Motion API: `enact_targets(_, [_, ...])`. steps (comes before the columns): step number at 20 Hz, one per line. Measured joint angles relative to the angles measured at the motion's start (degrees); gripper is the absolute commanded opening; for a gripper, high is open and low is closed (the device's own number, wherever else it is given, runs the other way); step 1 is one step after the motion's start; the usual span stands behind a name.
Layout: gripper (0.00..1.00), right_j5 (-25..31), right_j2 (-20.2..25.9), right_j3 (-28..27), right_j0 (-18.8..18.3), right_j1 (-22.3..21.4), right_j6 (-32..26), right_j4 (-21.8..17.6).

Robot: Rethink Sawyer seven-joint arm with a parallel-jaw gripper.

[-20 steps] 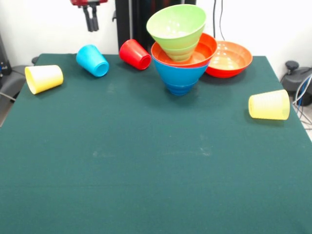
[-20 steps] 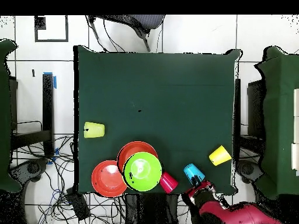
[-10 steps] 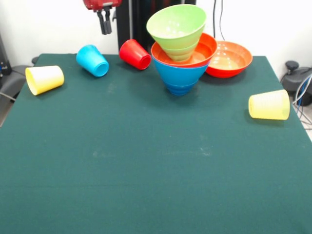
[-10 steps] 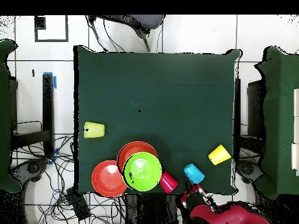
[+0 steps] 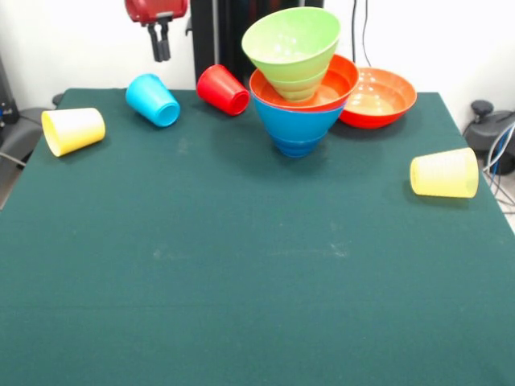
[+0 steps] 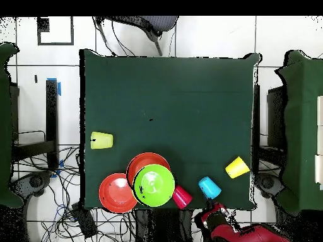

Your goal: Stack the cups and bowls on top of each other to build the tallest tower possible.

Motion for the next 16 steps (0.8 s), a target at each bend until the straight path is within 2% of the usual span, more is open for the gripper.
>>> enact_targets(9, [0.0, -0.2, -3.0, -1.9, -1.0, 2.8, 0.0, -3.2])
enact_targets(16, [0.0, -0.6, -5.6, -3.0, -0.4, 4.4, 0.0, -3.6])
